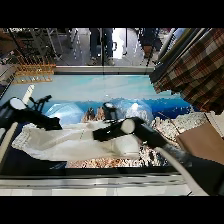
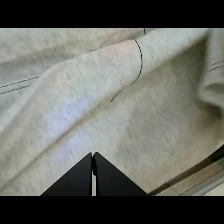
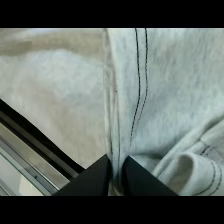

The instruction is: Fold the clothes and pants, and hang the long-sleeved shirts on hangers.

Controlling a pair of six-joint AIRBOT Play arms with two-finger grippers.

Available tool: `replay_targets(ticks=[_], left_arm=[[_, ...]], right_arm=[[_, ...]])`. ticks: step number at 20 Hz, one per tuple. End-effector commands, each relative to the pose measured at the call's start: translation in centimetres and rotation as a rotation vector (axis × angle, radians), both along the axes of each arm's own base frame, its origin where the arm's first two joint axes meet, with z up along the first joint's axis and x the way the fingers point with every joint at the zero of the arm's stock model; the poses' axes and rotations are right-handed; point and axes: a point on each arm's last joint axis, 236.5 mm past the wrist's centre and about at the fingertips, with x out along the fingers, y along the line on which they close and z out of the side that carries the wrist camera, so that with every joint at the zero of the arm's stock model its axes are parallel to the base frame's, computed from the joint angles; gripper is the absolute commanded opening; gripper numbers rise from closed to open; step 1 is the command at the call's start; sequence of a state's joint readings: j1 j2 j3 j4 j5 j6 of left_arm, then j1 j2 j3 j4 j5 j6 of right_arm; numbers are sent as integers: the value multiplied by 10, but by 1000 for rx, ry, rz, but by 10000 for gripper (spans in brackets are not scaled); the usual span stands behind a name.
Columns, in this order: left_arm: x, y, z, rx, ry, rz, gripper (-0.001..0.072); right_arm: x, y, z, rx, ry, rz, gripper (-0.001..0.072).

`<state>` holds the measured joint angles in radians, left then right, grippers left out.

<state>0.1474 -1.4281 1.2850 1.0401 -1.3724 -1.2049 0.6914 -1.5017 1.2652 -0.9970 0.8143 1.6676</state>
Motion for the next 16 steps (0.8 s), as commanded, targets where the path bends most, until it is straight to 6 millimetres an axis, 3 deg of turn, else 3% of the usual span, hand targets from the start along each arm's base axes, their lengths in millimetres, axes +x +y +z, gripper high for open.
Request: replay_targets(ticks=[1, 2, 3, 6, 8, 9, 10, 12, 14, 16], left_arm=[[1, 31, 25, 18, -62, 79, 26], [0, 35, 22, 28, -55, 82, 26], [-1, 40, 17, 50, -44, 79, 26], [-6, 57, 6, 129, -20, 69, 26], [-7, 57, 6, 131, -18, 69, 26], [-8, 56, 6, 129, -14, 66, 26], [-9, 56, 6, 128, -9, 63, 26], [-10, 55, 6, 127, -4, 60, 27], [-13, 55, 6, 125, 4, 56, 27], [-17, 54, 5, 121, 20, 48, 27]], right_arm=[[-17, 60, -36, 7, -8, 73, 404], [-9, 38, -30, -58, -25, 126, 450], [7, 6, -18, -120, -47, 124, 451], [56, -129, 24, -227, -58, -62, 452], [52, -217, 17, -250, 26, -183, 452], [38, -246, 3, -233, 91, -209, 452], [24, -263, -15, -176, 150, -221, 454], [15, -271, -42, -9, 208, -252, 599], [21, -271, -59, 93, 211, -240, 654], [35, -269, -72, 148, 212, -221, 654]])
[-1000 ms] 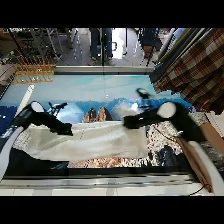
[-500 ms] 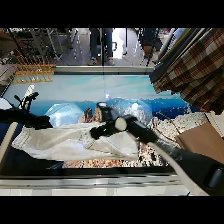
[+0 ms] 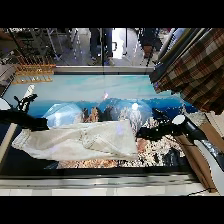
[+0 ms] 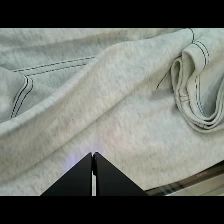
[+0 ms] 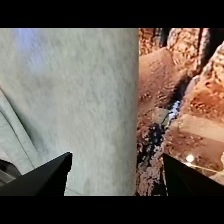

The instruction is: Fold the clothes and pants, and hang the long-sleeved shirts on hangers.

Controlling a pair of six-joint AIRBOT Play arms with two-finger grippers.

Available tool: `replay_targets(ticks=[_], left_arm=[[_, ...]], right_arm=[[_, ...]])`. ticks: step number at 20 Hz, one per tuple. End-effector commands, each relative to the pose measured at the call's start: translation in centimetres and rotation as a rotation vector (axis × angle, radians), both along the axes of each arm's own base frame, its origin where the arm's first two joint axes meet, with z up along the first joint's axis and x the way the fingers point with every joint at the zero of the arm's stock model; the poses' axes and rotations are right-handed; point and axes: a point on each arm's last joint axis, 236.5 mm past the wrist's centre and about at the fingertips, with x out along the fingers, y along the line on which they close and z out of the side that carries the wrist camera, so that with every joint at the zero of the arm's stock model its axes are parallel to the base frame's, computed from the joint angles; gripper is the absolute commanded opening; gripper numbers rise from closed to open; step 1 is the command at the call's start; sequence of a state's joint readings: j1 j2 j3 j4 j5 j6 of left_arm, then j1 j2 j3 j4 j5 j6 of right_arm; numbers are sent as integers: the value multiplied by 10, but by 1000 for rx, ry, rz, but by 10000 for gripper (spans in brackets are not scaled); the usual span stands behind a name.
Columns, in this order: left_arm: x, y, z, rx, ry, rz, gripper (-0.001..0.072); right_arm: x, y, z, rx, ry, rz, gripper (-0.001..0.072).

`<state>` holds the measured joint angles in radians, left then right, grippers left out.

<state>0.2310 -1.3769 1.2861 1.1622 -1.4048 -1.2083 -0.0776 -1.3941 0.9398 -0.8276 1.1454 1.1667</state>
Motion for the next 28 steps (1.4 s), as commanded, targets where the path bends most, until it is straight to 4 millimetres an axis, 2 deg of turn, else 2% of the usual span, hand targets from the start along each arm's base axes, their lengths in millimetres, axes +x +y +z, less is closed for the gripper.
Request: replay_targets(ticks=[1, 4, 7, 8, 9, 10, 11, 12, 14, 15, 16, 18, 19, 21, 22, 23, 25, 26, 28], left_arm=[[-6, -1, -1, -2, 23, -10, 26], [-7, -1, -1, -2, 26, -11, 27], [-7, -1, -1, -2, 26, -11, 26], [-7, -1, 0, -3, 27, -12, 27], [-9, -1, -1, -5, 35, -15, 26], [-13, -2, -1, -9, 51, -22, 26], [-18, -3, -1, -13, 71, -31, 26], [-23, -2, -2, -5, 87, -37, 26], [-29, 0, -10, 5, 113, -38, 26], [-36, -3, -19, -6, 140, -40, 26], [-44, -9, -33, -12, 168, -45, 26], [-51, -26, -66, -18, 173, -38, 26], [-47, -32, -79, -13, 148, -27, 26], [-30, -44, -91, -3, 61, -8, 26], [-18, -51, -90, -9, 12, -1, 26], [-7, -58, -87, -21, -30, 11, 26], [2, -69, -87, -35, -62, 19, 26], [1, -71, -87, -42, -54, 16, 26], [-4, -70, -74, -50, -54, 8, 26]], right_arm=[[12, 1, -18, 171, -22, 19, 655], [13, 31, -28, 303, 30, 115, 654], [3, 65, -42, 317, 76, 221, 630], [4, 75, -42, 306, 57, 253, 456], [9, 80, -36, 295, 30, 272, 100], [16, 79, -28, 281, 20, 268, 29], [24, 67, -21, 215, 17, 255, 28], [30, 44, -16, 108, 19, 225, 27], [38, -28, 3, -179, 7, 124, 26], [33, -63, 20, -293, 0, 85, 25], [24, -88, 36, -370, -1, 66, 25], [3, -120, 65, -477, 21, 11, 25], [-6, -123, 80, -492, 27, -12, 25], [-12, -99, 111, -455, -7, -32, 25], [-9, -72, 131, -407, -52, -28, 25], [-7, -36, 150, -344, -99, -8, 25], [0, 55, 180, -198, -208, 40, 25], [0, 98, 185, -154, -261, 66, 25], [-14, 184, 175, -75, -302, 135, 25]])
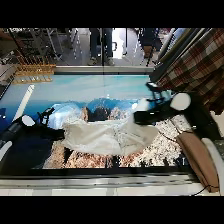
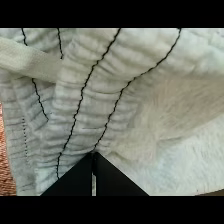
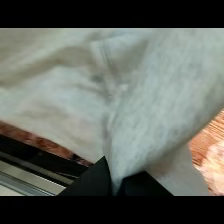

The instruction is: Fold the clothes and pants, and hang the long-sleeved shirts on hangers.

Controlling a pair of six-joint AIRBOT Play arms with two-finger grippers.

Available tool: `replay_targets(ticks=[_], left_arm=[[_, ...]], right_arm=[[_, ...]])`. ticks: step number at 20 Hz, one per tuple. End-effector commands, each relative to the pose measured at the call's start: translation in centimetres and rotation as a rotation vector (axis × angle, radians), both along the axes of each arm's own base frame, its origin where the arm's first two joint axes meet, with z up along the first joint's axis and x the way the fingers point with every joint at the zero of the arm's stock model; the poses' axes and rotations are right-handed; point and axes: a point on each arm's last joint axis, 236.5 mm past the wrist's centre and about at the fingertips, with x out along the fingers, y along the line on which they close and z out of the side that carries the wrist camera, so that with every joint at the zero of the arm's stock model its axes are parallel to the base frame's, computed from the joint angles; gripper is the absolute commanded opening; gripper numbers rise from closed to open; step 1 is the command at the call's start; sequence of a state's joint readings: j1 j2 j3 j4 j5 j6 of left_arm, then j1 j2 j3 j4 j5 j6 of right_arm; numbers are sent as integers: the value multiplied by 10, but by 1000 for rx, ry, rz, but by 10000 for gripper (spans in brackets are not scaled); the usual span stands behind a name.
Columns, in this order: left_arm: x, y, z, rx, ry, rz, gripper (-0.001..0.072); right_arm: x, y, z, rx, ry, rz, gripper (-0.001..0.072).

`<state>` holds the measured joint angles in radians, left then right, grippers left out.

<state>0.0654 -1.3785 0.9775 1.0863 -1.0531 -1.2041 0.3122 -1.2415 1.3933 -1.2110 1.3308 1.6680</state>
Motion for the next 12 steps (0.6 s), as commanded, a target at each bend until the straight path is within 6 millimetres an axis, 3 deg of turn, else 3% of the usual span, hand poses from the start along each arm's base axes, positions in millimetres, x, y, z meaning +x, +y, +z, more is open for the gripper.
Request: replay_targets(ticks=[1, 3, 6, 8, 9, 10, 12], left_arm=[[7, 0, 25, -21, -59, 17, 26], [9, 16, 72, -28, -119, 31, 27], [-2, 46, 136, -24, -194, 92, 26], [-13, 62, 152, -15, -214, 133, 26], [-19, 67, 154, -15, -205, 142, 26], [-21, 69, 155, -16, -203, 148, 26], [-19, 65, 154, -25, -199, 142, 27]], right_arm=[[-22, 145, 5, 181, -67, 82, 26], [-32, 221, -31, 236, -76, 133, 26], [-30, 306, -71, 318, -100, 205, 36], [-21, 341, -62, 388, -145, 292, 253], [-14, 342, -50, 379, -176, 340, 377], [-4, 329, -40, 342, -199, 370, 437], [28, 271, -20, 204, -234, 383, 439]])
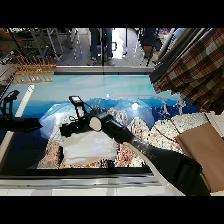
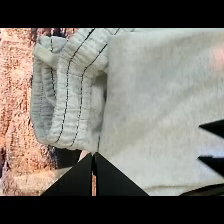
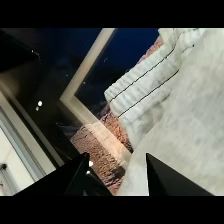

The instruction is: Fold the clothes and pants, and hang the long-sleeved shirts on hangers.

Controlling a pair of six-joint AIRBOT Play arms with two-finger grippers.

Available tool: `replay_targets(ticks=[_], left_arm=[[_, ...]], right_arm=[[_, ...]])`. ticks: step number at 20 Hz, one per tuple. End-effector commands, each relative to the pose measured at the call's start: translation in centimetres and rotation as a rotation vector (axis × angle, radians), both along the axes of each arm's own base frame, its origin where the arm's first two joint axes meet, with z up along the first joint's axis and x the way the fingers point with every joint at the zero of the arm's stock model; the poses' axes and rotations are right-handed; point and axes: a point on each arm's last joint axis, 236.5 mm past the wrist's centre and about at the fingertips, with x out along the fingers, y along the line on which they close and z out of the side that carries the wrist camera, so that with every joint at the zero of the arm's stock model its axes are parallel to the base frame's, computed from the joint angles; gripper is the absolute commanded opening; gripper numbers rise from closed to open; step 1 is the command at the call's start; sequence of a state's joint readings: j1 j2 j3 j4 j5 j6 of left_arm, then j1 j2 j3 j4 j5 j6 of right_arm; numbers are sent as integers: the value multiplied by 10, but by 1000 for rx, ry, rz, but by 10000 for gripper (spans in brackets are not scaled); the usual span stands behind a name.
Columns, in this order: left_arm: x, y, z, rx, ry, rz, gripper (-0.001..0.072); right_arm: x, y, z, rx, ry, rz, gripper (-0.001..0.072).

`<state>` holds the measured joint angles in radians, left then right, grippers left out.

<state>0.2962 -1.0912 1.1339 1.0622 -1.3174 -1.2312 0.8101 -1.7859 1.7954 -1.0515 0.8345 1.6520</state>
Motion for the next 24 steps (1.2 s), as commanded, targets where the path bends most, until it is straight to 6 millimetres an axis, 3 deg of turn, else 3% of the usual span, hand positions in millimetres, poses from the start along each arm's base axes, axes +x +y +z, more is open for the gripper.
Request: replay_targets(ticks=[1, 3, 5, 6, 8, 10, 11, 13, 16, 18, 21, 24], left_arm=[[-6, -6, 7, -31, 6, -9, 27], [-3, -24, -2, -50, 32, -58, 26], [-2, -46, -19, -61, 84, -126, 27], [-3, -58, -30, -66, 114, -160, 27], [-6, -83, -54, -72, 181, -242, 27], [-6, -103, -80, -73, 238, -303, 27], [-2, -109, -94, -71, 256, -308, 27], [10, -113, -124, -69, 284, -288, 27], [12, -108, -162, -77, 360, -261, 27], [8, -108, -176, -82, 400, -259, 27], [8, -109, -178, -86, 406, -259, 27], [8, -109, -178, -86, 405, -259, 27]], right_arm=[[39, -69, 26, -152, -83, 17, 438], [58, -147, 40, -227, -31, -69, 434], [58, -216, 37, -271, 52, -158, 435], [50, -241, 28, -277, 111, -191, 439], [18, -267, -5, -246, 263, -234, 574], [-7, -270, -50, -225, 373, -262, 611], [-12, -267, -71, -209, 401, -279, 712], [-13, -253, -100, -139, 443, -286, 703], [-9, -228, -124, -42, 498, -242, 703], [-3, -214, -131, 30, 507, -222, 703], [-3, -211, -152, 31, 559, -225, 705], [0, -183, -151, 124, 619, -172, 703]])
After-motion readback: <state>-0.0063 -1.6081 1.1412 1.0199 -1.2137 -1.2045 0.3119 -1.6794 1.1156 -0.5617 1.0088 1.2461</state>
